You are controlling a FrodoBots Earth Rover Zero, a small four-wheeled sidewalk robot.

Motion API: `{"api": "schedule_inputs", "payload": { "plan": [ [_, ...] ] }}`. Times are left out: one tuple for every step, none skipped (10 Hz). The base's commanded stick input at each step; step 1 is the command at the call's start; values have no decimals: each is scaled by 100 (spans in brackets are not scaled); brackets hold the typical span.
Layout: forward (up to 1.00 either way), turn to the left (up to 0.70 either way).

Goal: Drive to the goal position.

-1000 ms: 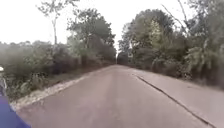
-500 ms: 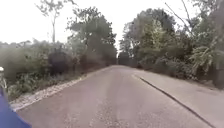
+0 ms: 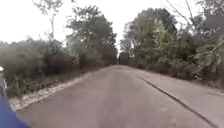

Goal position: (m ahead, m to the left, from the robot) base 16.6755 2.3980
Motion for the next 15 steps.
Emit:
{"api": "schedule_inputs", "payload": {
  "plan": [
    [70,0],
    [70,0],
    [70,0],
    [70,0],
    [70,0],
    [70,0],
    [70,0],
    [70,0],
    [70,0],
    [70,0],
    [70,0],
    [70,0],
    [70,0],
    [70,0],
    [70,0]
  ]
}}
